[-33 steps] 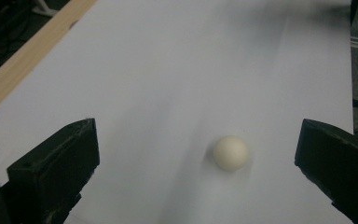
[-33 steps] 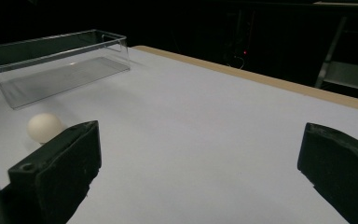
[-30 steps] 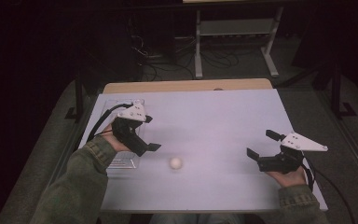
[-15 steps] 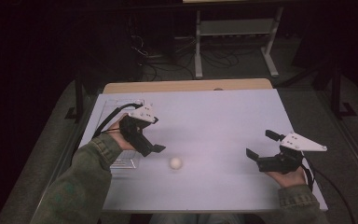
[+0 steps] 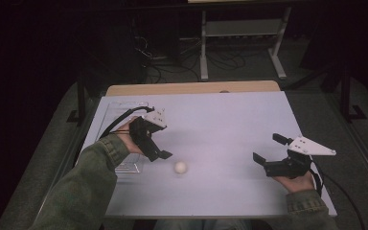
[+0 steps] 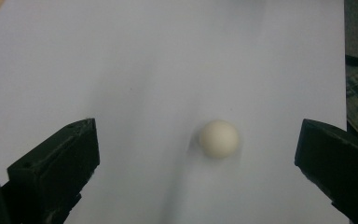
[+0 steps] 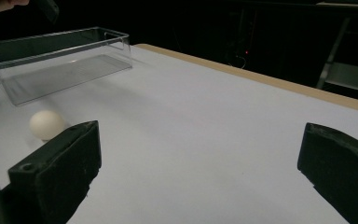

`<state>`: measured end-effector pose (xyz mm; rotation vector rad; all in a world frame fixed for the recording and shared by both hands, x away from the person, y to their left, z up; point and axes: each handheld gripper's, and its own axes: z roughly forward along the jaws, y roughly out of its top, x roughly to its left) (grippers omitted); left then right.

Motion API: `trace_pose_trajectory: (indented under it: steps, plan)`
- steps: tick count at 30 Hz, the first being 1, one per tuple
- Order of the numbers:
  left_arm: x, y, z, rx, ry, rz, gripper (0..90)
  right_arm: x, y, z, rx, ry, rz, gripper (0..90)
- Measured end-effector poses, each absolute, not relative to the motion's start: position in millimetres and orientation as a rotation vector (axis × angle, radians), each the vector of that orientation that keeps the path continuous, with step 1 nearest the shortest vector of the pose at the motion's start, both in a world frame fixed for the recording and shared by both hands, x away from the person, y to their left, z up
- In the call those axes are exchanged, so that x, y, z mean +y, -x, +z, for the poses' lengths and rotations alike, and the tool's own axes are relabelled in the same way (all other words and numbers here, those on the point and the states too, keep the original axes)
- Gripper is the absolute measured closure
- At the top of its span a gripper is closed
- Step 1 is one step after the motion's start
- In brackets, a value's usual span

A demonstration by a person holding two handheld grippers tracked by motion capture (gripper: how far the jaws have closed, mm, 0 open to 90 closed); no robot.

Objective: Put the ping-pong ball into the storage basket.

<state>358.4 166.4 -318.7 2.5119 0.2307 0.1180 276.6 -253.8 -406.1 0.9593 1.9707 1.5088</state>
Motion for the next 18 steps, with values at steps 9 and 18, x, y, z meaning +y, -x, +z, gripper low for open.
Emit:
trace_pose_trajectory:
  steps: [9,18]
  plan:
    - [160,-361,-328,0.208,-2.565,0.080,0.0,-251,-277,-407,1.990,-0.952,1.493,0.0]
    - [154,-362,-333,0.179,-2.619,0.051,0.0,-248,-276,-408,2.012,-0.947,1.474,0.0]
